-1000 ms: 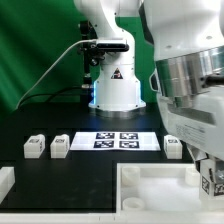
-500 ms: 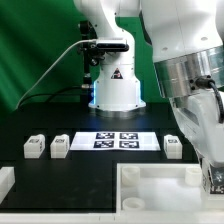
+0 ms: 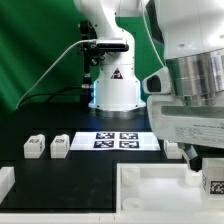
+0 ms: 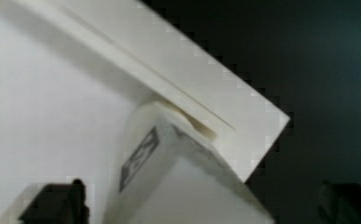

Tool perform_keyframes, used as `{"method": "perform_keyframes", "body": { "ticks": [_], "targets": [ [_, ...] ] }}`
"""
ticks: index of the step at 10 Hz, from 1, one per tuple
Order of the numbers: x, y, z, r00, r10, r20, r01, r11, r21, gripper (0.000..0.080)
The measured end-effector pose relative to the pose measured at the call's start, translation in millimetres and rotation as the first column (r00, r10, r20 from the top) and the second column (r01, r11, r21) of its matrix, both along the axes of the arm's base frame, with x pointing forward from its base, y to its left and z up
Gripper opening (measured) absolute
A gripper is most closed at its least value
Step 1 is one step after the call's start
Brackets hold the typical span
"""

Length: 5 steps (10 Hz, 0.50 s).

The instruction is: Assemble one leg

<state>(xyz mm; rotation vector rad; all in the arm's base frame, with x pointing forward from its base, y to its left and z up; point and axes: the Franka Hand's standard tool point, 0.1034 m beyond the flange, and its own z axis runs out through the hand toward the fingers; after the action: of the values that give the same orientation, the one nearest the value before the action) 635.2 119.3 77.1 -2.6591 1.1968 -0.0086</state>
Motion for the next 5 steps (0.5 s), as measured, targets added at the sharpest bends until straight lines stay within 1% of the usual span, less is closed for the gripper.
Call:
{"method": "perform_keyframes", "body": {
  "ticks": [1, 2, 3, 4, 5],
  "targets": [
    [-0.5, 0.0, -0.6, 0.996, 0.085, 0.010, -0.084, 0.996, -0.017, 0.0649],
    [0.9, -0.3, -1.4, 0.951, 0.309, 0.017, -0.306, 0.948, -0.090, 0.0649],
    [4.0, -1.8, -0.2, 0.868, 0.497, 0.015, -0.489, 0.859, -0.148, 0.0649],
    [4.7, -2.2, 1.0, 0.818, 0.575, 0.001, -0.566, 0.806, -0.172, 0.0649],
    [4.8, -2.3, 0.7, 0.815, 0.579, 0.005, -0.570, 0.804, -0.170, 0.0649]
  ]
}}
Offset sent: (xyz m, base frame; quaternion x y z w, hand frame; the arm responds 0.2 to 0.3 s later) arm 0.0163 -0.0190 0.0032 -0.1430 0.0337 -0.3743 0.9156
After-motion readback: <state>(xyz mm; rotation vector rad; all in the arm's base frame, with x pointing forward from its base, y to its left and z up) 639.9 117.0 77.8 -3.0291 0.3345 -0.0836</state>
